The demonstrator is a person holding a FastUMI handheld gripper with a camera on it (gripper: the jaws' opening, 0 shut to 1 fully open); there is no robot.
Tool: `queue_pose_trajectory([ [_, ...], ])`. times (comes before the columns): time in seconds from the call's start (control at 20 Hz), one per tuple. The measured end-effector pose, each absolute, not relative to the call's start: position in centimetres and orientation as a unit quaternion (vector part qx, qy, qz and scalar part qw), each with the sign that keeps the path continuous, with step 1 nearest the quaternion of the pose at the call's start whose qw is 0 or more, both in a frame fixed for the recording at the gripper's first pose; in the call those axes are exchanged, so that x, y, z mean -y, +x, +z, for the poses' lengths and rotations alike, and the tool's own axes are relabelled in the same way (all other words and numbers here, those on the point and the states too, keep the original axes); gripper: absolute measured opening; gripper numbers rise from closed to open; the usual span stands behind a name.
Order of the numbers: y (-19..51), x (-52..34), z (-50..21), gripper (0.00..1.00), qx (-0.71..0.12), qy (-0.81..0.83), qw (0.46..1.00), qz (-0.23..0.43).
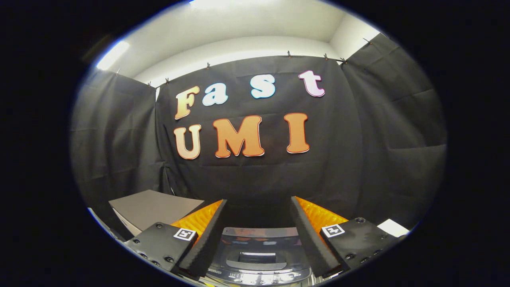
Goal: Put the clothes into the washing machine and then close the washing machine lid.
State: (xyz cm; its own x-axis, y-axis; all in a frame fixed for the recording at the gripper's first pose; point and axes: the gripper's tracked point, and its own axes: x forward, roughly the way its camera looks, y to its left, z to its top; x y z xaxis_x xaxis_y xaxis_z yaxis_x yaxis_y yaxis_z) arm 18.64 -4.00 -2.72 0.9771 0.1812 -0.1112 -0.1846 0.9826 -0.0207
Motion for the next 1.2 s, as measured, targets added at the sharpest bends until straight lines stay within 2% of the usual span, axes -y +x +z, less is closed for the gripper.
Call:
queue_pose_trajectory([
  [1.2, 17.0, 3.8, -2.1, 0.99, -0.052, -0.023, 0.993, 0.103],
])
